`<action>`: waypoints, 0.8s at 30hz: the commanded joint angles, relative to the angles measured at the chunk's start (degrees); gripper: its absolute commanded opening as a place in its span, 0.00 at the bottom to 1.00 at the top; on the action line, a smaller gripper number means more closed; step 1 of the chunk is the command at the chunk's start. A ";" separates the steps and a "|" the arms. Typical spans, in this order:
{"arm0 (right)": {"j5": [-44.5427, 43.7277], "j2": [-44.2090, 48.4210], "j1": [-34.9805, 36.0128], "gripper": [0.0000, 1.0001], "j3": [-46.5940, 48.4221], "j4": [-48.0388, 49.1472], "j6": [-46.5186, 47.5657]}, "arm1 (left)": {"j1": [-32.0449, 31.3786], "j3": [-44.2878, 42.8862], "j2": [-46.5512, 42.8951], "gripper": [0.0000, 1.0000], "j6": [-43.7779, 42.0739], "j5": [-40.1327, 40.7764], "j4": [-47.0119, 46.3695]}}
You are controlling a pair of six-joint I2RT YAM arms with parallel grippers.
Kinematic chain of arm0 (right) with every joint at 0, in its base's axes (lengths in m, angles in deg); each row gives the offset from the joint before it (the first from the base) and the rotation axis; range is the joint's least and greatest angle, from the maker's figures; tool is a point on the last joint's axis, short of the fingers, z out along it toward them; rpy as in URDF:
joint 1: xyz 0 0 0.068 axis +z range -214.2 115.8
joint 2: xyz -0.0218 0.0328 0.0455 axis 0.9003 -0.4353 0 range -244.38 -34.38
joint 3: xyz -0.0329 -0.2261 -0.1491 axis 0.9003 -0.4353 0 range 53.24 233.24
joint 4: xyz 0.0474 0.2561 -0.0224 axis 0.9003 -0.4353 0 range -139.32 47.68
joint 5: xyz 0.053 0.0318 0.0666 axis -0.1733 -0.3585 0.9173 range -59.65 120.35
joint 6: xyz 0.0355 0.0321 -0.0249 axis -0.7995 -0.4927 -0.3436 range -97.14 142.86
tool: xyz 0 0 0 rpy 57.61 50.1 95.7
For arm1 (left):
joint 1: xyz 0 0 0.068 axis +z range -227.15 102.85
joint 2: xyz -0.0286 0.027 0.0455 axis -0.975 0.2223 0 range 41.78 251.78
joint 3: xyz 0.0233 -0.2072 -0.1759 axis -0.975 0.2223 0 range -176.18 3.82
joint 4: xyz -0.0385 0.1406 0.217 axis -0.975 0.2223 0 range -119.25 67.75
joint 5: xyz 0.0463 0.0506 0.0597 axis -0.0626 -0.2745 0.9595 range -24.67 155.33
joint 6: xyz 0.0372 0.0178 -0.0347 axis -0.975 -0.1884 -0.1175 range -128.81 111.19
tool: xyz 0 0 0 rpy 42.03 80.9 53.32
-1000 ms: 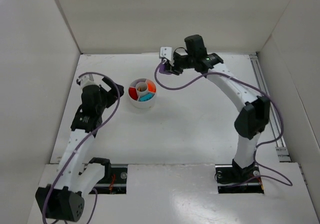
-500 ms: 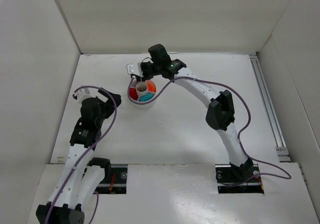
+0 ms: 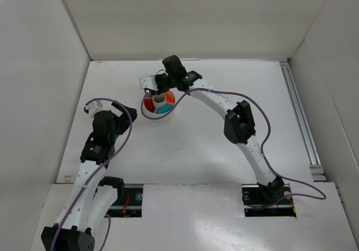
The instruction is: Sort the legos into containers by color
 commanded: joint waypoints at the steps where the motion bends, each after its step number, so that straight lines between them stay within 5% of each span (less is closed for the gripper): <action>1: 3.37 1.61 0.54 0.12 1.74 0.81 1.97 | -0.19 0.47 0.90 1.00 -0.12 0.15 -2.44; 24: 6.36 9.61 0.54 0.51 -0.55 0.72 3.02 | -0.19 -2.52 2.49 1.00 -1.17 -0.91 -0.69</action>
